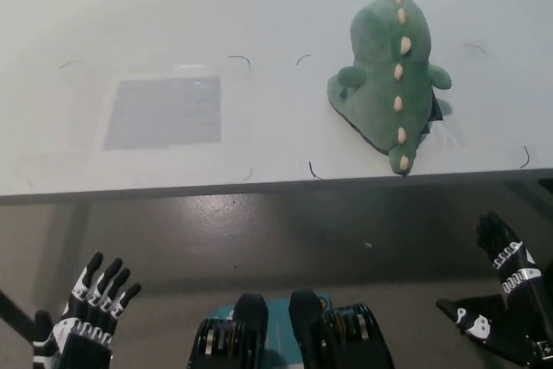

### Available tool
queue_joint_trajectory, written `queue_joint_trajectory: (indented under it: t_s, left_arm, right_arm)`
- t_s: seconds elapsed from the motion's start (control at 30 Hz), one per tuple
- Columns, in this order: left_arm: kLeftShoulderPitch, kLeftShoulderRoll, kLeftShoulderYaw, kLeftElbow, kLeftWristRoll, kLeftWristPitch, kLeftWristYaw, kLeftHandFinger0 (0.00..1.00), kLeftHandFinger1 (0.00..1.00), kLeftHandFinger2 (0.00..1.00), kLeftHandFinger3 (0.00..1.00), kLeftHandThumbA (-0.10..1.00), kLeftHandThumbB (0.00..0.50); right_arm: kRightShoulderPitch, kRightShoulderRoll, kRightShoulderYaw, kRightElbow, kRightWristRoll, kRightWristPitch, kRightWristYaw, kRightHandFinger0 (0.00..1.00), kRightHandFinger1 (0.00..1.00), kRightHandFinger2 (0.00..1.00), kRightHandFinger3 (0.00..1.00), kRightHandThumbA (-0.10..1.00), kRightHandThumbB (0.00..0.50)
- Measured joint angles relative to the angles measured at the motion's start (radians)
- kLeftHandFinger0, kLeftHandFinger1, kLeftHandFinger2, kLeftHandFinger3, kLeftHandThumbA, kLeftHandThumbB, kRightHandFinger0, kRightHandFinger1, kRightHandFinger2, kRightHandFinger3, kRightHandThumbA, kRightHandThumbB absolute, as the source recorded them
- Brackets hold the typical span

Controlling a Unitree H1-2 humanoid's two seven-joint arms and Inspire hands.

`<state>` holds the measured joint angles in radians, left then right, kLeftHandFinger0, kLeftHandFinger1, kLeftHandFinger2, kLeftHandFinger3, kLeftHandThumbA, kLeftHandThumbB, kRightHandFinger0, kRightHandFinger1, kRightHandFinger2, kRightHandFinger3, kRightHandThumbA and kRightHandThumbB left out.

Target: Use both hands to pick up a dinasour on the right side and move it to the left side

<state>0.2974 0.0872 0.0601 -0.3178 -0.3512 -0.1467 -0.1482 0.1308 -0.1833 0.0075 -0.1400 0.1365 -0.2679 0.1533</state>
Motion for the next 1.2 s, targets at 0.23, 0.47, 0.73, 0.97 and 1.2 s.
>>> queue_joint_trajectory:
  t_s: [0.23,0.47,0.73,0.97,1.2]
  left_arm:
    - [-0.023,0.020,0.005,-0.013,0.003,-0.004,-0.007,1.00,1.00,1.00,1.00,1.00,0.266]
    - [-0.162,0.061,0.034,-0.104,0.002,0.027,0.001,1.00,1.00,1.00,1.00,1.00,0.309]
    - [-0.455,0.093,0.049,-0.144,0.013,0.138,0.027,1.00,1.00,1.00,1.00,1.00,0.362]
    - [-0.612,0.093,0.034,-0.144,0.028,0.259,0.050,1.00,1.00,1.00,1.00,1.00,0.468]
    - [-0.807,0.092,0.010,-0.073,0.070,0.355,0.072,1.00,1.00,1.00,1.00,1.00,0.460]
  right_arm:
    - [0.003,0.000,-0.004,-0.024,0.007,-0.004,0.000,1.00,1.00,1.00,1.00,1.00,0.180]
    - [-0.085,-0.010,-0.037,-0.075,0.016,0.000,-0.001,1.00,1.00,1.00,1.00,1.00,0.209]
    - [-0.250,-0.015,-0.062,-0.089,0.027,0.024,-0.006,1.00,1.00,1.00,1.00,1.00,0.276]
    - [-0.333,-0.017,-0.068,-0.098,0.028,0.061,-0.008,1.00,1.00,1.00,1.00,0.96,0.321]
    - [-0.492,-0.027,-0.084,-0.093,0.028,0.133,-0.011,1.00,1.00,1.00,1.00,0.97,0.322]
